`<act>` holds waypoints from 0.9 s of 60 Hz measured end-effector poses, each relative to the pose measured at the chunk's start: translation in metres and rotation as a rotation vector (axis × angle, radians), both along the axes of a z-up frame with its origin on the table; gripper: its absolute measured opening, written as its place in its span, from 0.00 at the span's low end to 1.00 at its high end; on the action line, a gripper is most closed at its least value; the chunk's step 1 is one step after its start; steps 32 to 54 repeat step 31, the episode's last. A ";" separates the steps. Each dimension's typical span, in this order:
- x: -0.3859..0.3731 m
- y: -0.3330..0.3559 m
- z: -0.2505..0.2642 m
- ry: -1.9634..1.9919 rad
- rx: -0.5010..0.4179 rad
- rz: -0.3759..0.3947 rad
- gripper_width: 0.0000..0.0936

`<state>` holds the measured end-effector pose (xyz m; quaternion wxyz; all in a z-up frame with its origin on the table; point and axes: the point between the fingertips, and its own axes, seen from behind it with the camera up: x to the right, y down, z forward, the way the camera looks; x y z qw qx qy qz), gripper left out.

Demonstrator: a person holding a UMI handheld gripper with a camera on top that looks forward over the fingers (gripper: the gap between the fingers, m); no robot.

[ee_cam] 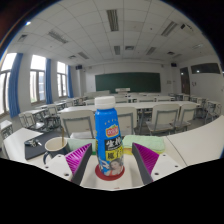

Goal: Pour water

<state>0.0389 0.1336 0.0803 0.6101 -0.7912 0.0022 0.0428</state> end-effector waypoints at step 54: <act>-0.088 -0.177 -0.012 0.117 0.093 0.196 0.90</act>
